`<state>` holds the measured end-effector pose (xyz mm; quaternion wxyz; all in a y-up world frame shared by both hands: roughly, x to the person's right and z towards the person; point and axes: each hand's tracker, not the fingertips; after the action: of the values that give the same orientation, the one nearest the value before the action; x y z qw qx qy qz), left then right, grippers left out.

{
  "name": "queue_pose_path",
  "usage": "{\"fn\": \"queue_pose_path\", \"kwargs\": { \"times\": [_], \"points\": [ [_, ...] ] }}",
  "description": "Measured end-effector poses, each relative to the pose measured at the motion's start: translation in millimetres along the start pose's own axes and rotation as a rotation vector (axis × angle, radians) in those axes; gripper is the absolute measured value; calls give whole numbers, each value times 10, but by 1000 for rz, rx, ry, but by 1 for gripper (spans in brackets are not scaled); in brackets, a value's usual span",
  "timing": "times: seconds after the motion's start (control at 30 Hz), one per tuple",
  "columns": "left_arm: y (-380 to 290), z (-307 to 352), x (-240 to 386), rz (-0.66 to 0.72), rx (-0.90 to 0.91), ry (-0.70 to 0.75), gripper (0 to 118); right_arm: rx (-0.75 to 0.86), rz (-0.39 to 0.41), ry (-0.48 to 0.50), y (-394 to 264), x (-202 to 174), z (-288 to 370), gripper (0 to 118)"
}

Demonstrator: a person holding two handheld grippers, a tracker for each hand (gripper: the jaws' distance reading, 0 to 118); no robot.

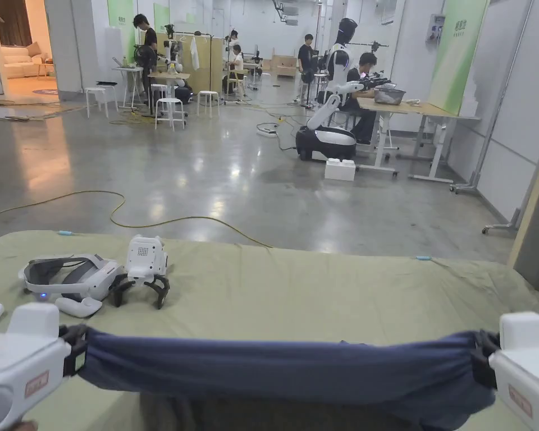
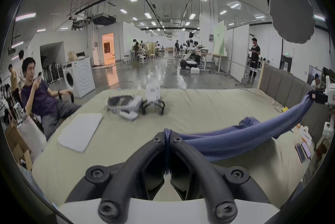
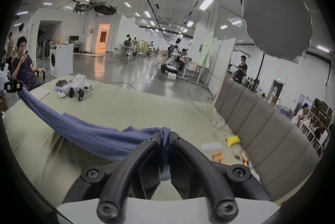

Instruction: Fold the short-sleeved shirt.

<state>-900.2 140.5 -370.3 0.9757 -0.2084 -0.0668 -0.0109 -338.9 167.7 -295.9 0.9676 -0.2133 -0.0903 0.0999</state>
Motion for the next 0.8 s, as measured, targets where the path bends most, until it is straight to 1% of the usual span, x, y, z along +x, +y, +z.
{"fn": "queue_pose_path", "kwargs": {
  "times": [0.1, 0.17, 0.2, 0.23, 0.3, 0.4, 0.47, 0.53, 0.7, 0.77, 0.8],
  "points": [
    [-428, 172, -52, -10, -39, 6, 0, -62, 20, 2, -450, -105, 220, 6],
    [-727, 223, -111, -44, -98, 1, 0, -108, 3, 6, -747, -175, 363, 6],
    [-867, 272, -122, -35, -109, 8, 0, -132, 5, 11, -897, -200, 419, 6],
    [-1003, 325, -133, -22, -125, -1, 0, -159, -19, 4, -1047, -224, 477, 6],
    [-1257, 425, -121, 6, -160, 2, 0, -201, -27, 8, -1302, -275, 591, 6],
    [-1627, 460, -140, -3, -219, 6, 0, -264, -76, -13, -1702, -345, 690, 6],
    [-1837, 491, -81, -13, -273, 13, 0, -300, -112, -4, -1929, -389, 692, 6],
    [-2025, 443, -105, 18, -300, 11, 0, -339, -88, -7, -2131, -455, 667, 6],
    [-2283, 317, -106, 39, -370, 10, 0, -406, -107, 2, -2410, -525, 546, 7],
    [-2314, 295, -112, 40, -373, 14, 5, -412, -115, -7, -2448, -544, 524, 8],
    [-2304, 283, -115, 34, -373, 21, 12, -416, -119, -10, -2445, -525, 528, 11]
  ]
}}
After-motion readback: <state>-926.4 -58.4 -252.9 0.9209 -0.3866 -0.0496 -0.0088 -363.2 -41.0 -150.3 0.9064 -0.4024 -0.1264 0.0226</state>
